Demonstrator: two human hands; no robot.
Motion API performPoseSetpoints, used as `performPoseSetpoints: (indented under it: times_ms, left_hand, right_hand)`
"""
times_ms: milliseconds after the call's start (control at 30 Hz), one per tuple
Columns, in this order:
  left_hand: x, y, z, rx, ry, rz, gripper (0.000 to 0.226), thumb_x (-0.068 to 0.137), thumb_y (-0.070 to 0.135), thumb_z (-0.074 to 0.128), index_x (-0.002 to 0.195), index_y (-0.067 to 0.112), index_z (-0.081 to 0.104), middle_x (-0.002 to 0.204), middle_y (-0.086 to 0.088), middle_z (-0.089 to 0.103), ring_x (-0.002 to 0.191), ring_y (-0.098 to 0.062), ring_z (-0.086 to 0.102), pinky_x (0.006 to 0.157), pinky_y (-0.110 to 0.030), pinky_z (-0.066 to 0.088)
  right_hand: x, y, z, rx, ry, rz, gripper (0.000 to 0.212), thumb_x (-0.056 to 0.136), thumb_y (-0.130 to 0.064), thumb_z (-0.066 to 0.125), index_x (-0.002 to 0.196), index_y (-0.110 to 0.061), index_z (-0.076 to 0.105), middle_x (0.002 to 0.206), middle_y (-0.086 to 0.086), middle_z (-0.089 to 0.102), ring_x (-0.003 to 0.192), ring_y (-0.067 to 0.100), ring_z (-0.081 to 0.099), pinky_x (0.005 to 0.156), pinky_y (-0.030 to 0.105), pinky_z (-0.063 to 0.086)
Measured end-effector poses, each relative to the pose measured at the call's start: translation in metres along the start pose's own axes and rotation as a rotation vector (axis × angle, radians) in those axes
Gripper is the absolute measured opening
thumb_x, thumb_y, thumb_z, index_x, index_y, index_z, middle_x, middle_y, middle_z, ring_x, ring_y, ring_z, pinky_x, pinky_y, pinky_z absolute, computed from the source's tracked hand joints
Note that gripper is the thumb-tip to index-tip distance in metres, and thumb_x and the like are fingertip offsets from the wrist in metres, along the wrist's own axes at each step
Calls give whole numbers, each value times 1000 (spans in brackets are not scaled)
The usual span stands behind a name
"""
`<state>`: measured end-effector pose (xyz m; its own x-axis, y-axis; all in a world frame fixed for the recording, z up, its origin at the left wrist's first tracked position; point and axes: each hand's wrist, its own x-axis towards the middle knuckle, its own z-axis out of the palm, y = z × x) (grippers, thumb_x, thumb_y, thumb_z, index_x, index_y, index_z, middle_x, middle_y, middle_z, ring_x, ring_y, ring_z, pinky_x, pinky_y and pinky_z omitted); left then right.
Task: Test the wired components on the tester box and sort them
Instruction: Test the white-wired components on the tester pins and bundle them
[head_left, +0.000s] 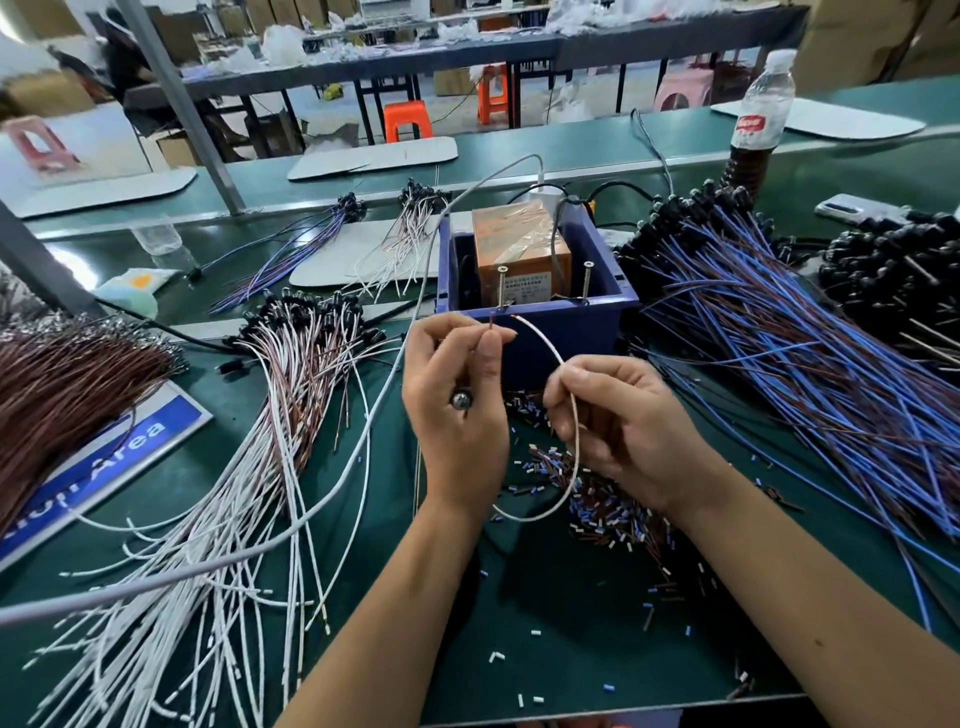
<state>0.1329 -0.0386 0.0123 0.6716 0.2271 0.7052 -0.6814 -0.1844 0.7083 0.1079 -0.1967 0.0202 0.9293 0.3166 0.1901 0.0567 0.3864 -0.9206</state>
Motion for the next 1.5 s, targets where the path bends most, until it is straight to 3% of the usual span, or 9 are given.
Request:
performPoseSetpoints:
  times_ms: [167,367,467,600,833,967,1167,1333,1500]
  left_hand:
    - [2,-1,-2,148,109,-22,25,108,25,53,96,13,72,65,9,61,59,-10,58,59,-27,44]
    - [4,0,-3,119,214,-93,28,101,10,48,110,6,74,65,7,56,54,-7,48,52,-26,39]
    - [7,4,-2,178,247,-74,19,98,5,53,111,2,67,68,4,63,57,-9,57,57,-22,46]
    - [8,7,-1,240,218,-23,6,97,3,59,103,4,62,69,10,66,62,-11,64,64,-16,47]
    - [6,8,3,239,100,-22,10,100,7,61,98,7,70,73,10,68,68,-6,65,67,-12,44]
    - [6,11,4,235,86,-68,12,100,11,62,97,8,73,72,13,68,73,2,64,73,-4,39]
    - [7,15,4,200,105,-100,11,100,8,62,96,7,73,71,11,68,76,1,65,77,-1,40]
    - [7,13,1,173,152,-65,11,101,7,60,100,10,71,74,8,70,70,-11,68,68,-23,51]
    - [5,11,-1,176,177,-31,13,100,10,60,102,14,72,76,7,71,71,-16,69,67,-25,51]
  right_hand:
    - [0,-3,3,-9,164,-79,27,97,-19,53,78,-8,70,62,11,59,36,11,37,35,16,25]
    - [0,-6,4,-14,434,-137,36,104,-5,45,76,-7,68,66,11,62,41,13,44,37,18,31]
    - [0,-4,6,-22,484,-147,39,103,-2,44,73,-7,69,64,13,62,41,15,46,37,20,34]
    - [1,-3,7,-34,511,-146,41,102,-1,44,70,-7,69,63,13,62,41,16,46,37,22,36]
    - [3,-1,5,-32,507,-153,37,99,-3,48,70,-8,70,63,12,62,41,15,45,37,22,35]
    - [5,1,4,-12,487,-164,24,86,-14,55,68,-9,70,62,12,61,39,14,44,36,21,34]
    - [5,3,1,-29,464,-165,21,87,-13,56,72,-5,68,63,12,61,39,14,44,35,20,33]
    - [1,3,3,-249,467,-190,28,92,-17,52,69,-9,66,56,9,56,37,14,38,37,18,27]
    - [-3,0,2,-428,431,-293,30,98,-12,52,71,-7,65,54,6,58,38,11,43,39,19,32]
